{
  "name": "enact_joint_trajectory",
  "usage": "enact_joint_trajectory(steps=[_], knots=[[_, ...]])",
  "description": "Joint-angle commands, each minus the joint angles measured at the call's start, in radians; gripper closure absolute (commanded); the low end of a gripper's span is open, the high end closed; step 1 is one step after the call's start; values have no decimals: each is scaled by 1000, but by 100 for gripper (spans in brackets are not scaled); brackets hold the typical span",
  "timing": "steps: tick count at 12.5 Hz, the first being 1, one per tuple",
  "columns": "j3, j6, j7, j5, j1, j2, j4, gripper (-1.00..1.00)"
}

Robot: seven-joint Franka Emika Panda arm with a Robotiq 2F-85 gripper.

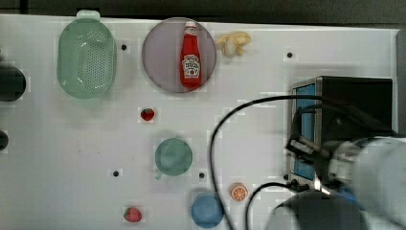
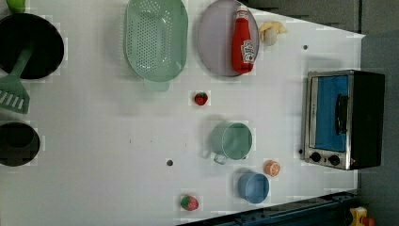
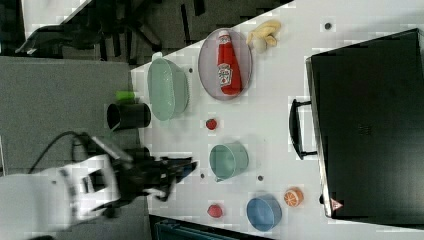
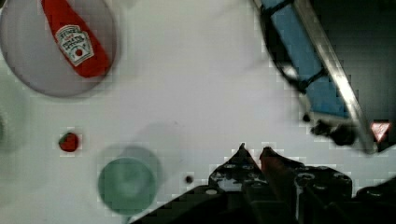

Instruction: Flap open oven.

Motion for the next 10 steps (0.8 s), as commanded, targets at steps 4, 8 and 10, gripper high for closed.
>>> enact_joint_trajectory(steps=[4, 8, 10], knots=[[-107, 288, -543, -61, -15, 153, -114, 65], [-130, 513, -553, -62, -18, 244, -205, 65], [-129, 606, -553, -67, -18, 281, -251, 65]])
